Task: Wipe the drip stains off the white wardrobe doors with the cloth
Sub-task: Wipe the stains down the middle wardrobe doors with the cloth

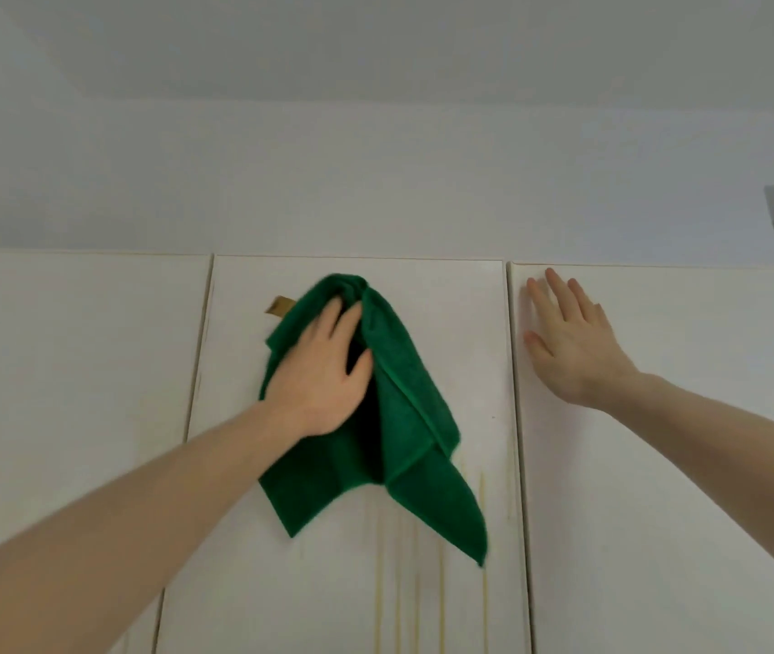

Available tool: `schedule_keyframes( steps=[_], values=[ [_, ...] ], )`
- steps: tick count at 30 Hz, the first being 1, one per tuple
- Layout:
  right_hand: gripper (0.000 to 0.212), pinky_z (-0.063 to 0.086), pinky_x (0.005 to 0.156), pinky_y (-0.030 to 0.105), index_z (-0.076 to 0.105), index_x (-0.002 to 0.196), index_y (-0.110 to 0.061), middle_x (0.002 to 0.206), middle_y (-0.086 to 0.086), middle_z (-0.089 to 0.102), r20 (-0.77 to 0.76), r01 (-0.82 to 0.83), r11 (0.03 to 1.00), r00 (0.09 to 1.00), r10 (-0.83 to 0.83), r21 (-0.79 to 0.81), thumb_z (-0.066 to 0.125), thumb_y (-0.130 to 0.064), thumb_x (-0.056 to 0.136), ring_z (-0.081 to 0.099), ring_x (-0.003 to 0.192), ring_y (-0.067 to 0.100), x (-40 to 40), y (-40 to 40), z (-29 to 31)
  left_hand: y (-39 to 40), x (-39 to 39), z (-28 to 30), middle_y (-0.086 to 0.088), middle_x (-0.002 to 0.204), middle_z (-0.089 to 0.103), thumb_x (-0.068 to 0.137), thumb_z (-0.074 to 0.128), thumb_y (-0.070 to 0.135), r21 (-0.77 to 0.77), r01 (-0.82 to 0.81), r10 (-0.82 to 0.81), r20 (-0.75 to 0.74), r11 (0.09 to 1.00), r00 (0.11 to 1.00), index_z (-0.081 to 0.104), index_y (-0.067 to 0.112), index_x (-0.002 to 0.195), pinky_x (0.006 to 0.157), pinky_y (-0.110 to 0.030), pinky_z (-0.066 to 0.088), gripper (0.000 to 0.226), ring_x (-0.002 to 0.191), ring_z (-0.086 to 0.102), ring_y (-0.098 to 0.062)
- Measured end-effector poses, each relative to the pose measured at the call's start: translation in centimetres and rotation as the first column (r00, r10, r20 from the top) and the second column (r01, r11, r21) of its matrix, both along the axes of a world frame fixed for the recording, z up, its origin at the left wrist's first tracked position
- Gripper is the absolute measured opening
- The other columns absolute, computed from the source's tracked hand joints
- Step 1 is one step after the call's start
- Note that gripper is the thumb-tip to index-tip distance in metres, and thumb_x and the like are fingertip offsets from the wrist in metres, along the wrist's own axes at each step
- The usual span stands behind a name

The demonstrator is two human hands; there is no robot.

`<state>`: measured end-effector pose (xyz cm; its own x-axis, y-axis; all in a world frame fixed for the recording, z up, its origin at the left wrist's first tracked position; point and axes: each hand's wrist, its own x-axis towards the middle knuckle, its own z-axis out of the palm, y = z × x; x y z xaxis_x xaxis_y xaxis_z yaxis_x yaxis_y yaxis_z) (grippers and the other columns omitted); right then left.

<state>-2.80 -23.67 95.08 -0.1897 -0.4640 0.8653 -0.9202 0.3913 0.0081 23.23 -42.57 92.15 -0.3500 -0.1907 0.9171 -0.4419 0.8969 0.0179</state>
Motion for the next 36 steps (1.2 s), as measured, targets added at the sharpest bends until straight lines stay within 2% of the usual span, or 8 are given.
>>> schedule_keyframes(
  steps=[4, 10, 12, 15, 22, 29, 33, 36],
  values=[
    [0.068, 0.004, 0.125, 0.056, -0.003, 0.163, -0.017, 0.171, 0.004, -0.014, 0.030, -0.001, 1.000, 1.000, 0.002, -0.022, 0.029, -0.034, 0.106, -0.011, 0.158, 0.032, -0.1, -1.3, -1.6, -3.1, 5.5, 2.6, -0.008, 0.167, 0.013, 0.102, 0.029, 0.053, 0.015, -0.157, 0.158, -0.093, 0.988, 0.983, 0.015, 0.025, 0.160, 0.119, -0.053, 0.029, 0.066, 0.151, 0.020, -0.032],
    [0.071, -0.011, 0.126, 0.051, -0.011, 0.163, -0.023, 0.170, -0.002, -0.021, 0.017, -0.031, 0.992, 0.999, 0.033, -0.119, 0.010, -0.045, 0.099, -0.021, 0.157, 0.023, -1.2, -3.1, -2.6, -6.8, 9.5, 2.4, -0.016, 0.161, 0.022, 0.101, 0.034, 0.050, 0.093, -0.332, 0.337, -0.044, 0.939, 0.940, 0.018, 0.016, 0.160, 0.104, -0.059, 0.042, 0.070, 0.145, 0.026, -0.037],
    [0.073, -0.013, 0.125, 0.050, -0.012, 0.163, -0.024, 0.170, -0.003, -0.022, 0.009, -0.042, 0.989, 0.999, 0.044, -0.143, 0.005, -0.048, 0.096, -0.024, 0.156, 0.021, -1.5, -3.7, -2.9, -7.4, 9.2, 0.8, -0.016, 0.160, 0.024, 0.097, 0.026, 0.054, 0.090, -0.350, 0.354, -0.027, 0.932, 0.935, 0.014, 0.015, 0.161, 0.107, -0.057, 0.041, 0.075, 0.145, 0.026, -0.036],
    [0.072, -0.014, 0.126, 0.050, -0.011, 0.163, -0.024, 0.170, -0.003, -0.021, -0.014, -0.022, 0.983, 1.000, 0.020, -0.184, 0.004, -0.048, 0.097, -0.023, 0.156, 0.021, -1.9, -4.4, -3.1, -7.4, 7.3, -1.1, -0.012, 0.166, 0.014, 0.100, 0.027, 0.050, 0.089, -0.377, 0.382, -0.048, 0.922, 0.923, 0.001, 0.018, 0.161, 0.119, -0.053, 0.027, 0.074, 0.151, 0.016, -0.033],
    [0.070, -0.013, 0.126, 0.051, -0.010, 0.163, -0.023, 0.171, -0.002, -0.019, -0.034, -0.002, 0.976, 0.999, -0.006, -0.218, 0.005, -0.046, 0.099, -0.021, 0.157, 0.022, -2.4, -5.2, -3.1, -4.3, 0.5, -1.6, -0.007, 0.168, 0.001, 0.100, 0.027, 0.047, 0.025, -0.293, 0.294, -0.030, 0.956, 0.955, -0.008, 0.021, 0.160, 0.122, -0.049, 0.019, 0.075, 0.154, 0.006, -0.028],
    [0.071, -0.017, 0.125, 0.048, -0.012, 0.163, -0.026, 0.170, -0.004, -0.022, -0.018, -0.033, 0.979, 0.999, 0.030, -0.202, 0.008, -0.046, 0.098, -0.024, 0.156, 0.019, -2.4, -5.0, -3.0, -0.3, -6.3, -1.2, -0.003, 0.167, 0.007, 0.099, 0.028, 0.052, -0.134, -0.147, 0.154, 0.039, 0.980, 0.987, 0.000, 0.024, 0.161, 0.120, -0.048, 0.025, 0.073, 0.152, 0.013, -0.027],
    [0.071, -0.020, 0.123, 0.045, -0.011, 0.163, -0.026, 0.170, -0.004, -0.021, -0.009, -0.070, 0.981, 0.998, 0.069, -0.179, 0.011, -0.047, 0.099, -0.025, 0.155, 0.018, -2.5, -4.6, -2.8, 2.2, -9.9, -1.9, -0.002, 0.168, 0.007, 0.102, 0.033, 0.051, -0.222, -0.047, 0.080, 0.139, 0.974, 0.987, 0.003, 0.023, 0.162, 0.124, -0.042, 0.010, 0.072, 0.151, 0.013, -0.026],
    [0.071, -0.019, 0.123, 0.045, -0.009, 0.164, -0.028, 0.170, -0.005, -0.020, -0.002, -0.099, 0.981, 0.995, 0.100, -0.169, 0.013, -0.048, 0.099, -0.024, 0.155, 0.018, -2.5, -4.2, -2.8, 3.7, -11.5, -3.4, -0.003, 0.168, 0.007, 0.102, 0.036, 0.050, -0.236, 0.021, 0.029, 0.205, 0.972, 0.978, 0.005, 0.023, 0.162, 0.125, -0.041, 0.006, 0.072, 0.151, 0.014, -0.026]
  ],
)
